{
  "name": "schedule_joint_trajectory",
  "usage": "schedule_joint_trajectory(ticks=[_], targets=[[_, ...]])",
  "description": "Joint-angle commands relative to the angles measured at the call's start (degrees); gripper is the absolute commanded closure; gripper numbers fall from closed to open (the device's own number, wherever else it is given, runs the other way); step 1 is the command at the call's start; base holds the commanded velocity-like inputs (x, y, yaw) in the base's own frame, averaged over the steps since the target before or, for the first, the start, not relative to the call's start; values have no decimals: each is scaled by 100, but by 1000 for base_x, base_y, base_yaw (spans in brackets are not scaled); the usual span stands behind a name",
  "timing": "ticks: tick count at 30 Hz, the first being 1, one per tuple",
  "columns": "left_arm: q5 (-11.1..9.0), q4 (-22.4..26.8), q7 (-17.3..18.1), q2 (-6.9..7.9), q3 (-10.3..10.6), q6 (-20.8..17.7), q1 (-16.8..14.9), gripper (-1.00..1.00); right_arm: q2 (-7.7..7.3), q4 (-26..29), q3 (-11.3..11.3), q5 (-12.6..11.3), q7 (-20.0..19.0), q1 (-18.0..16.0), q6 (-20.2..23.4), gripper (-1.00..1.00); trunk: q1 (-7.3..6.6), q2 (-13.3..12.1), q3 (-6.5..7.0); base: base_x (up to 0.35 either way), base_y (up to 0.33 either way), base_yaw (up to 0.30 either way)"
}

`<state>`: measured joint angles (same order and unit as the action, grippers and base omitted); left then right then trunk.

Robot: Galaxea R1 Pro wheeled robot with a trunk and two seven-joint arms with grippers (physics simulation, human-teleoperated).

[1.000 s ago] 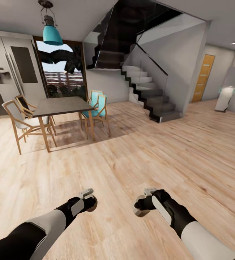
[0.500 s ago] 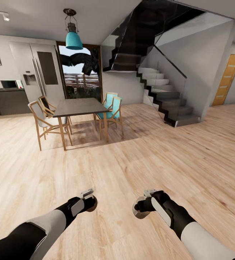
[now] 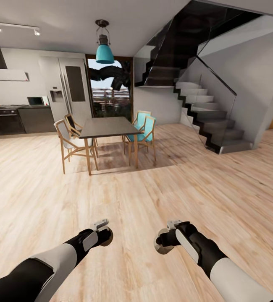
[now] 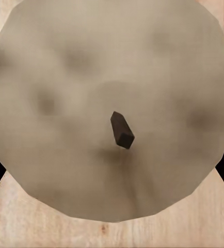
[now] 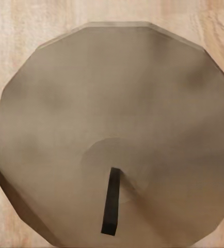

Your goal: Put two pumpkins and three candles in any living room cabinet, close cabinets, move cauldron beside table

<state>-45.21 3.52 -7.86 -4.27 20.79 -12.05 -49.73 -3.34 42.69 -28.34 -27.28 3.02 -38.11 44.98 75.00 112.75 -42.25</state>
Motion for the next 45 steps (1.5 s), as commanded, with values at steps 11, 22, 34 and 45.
schedule_joint_trajectory(ticks=[11, 22, 34, 45], targets=[[-65, -6, -35, 0, 45, -25, -2, 100, -8, 9, -122, -41, 32, -4, 11, 100, -133, -239, 170, 0, 0, 199], [-145, -565, -16, 40, 36, 298, 75, 100, -2, -137, -123, -47, 26, -4, 1, 100, -375, -681, 403, 0, 0, 101], [-593, -599, -5, 153, 44, 512, 382, 100, 0, -573, -121, -41, 23, 196, -509, 100, -638, -1162, 672, 0, 0, 240], [-592, -599, -5, 128, 48, 519, 392, 100, 9, -604, -137, -32, 27, 207, -534, 100, -880, -1603, 899, 0, 0, 272]])
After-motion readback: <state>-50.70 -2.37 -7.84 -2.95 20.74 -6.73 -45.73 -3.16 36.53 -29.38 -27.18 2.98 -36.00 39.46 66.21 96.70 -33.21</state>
